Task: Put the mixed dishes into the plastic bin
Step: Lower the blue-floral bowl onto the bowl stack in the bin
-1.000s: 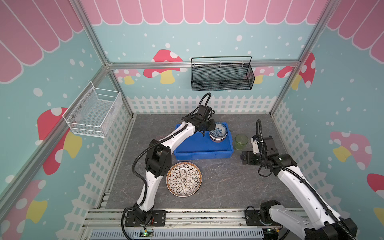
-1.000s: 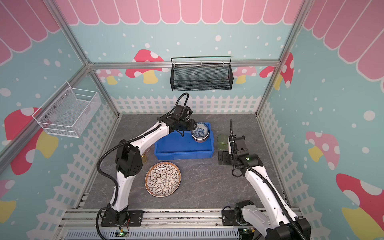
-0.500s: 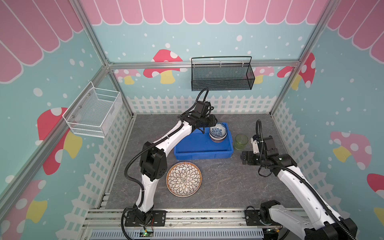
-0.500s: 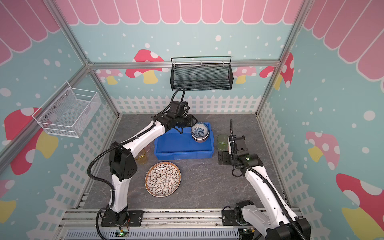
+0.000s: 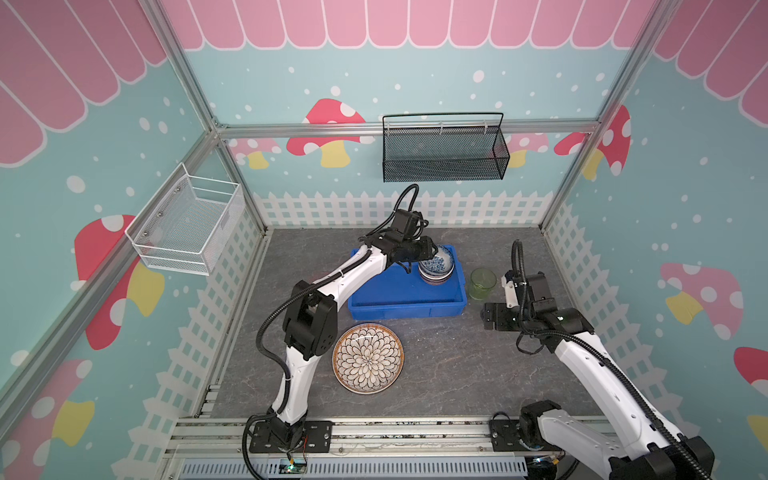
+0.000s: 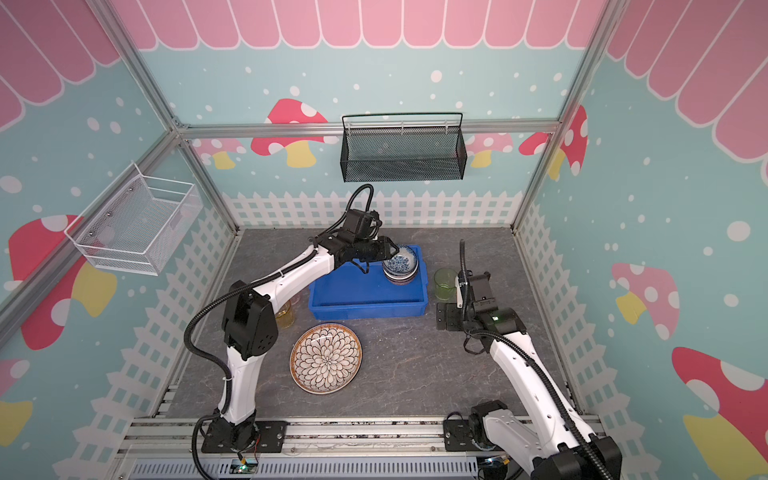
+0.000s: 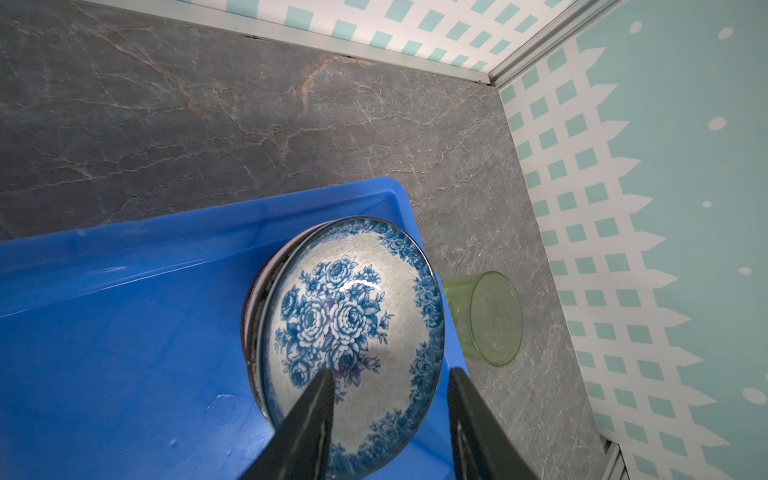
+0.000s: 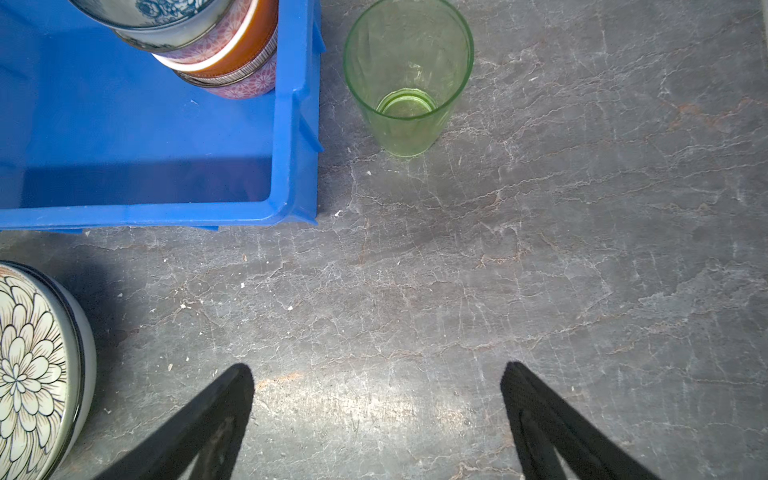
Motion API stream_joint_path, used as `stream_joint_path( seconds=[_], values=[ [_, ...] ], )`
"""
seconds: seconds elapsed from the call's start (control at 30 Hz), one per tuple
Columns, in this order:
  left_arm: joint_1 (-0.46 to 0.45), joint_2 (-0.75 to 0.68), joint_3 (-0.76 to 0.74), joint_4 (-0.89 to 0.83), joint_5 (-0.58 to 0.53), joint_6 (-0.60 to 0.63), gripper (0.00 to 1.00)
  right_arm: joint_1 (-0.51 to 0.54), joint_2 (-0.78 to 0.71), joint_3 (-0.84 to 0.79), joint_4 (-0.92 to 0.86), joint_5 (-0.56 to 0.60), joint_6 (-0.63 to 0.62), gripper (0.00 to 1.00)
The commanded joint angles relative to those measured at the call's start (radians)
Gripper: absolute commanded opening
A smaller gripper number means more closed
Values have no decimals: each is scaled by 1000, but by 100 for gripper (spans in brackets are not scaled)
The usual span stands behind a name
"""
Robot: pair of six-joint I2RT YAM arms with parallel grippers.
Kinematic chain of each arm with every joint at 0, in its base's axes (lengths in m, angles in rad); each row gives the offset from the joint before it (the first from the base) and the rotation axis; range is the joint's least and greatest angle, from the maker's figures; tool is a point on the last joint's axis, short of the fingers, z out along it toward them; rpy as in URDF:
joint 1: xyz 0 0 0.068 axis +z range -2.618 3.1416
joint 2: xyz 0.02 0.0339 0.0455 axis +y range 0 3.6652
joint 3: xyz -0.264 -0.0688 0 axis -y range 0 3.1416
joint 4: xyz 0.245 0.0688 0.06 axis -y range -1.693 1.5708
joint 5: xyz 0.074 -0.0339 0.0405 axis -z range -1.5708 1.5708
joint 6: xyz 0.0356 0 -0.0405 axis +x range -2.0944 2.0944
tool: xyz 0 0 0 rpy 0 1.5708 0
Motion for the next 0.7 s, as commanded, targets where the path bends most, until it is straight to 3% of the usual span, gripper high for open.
stream_joint_path(
  seconds=[0.0, 0.67],
  values=[
    [-2, 33, -22, 33, 29, -16, 45, -11, -10, -17, 5, -5, -5, 97],
    [-2, 52, -47, 122, 85, -38, 45, -17, -13, -17, 7, -8, -5, 97]
  ],
)
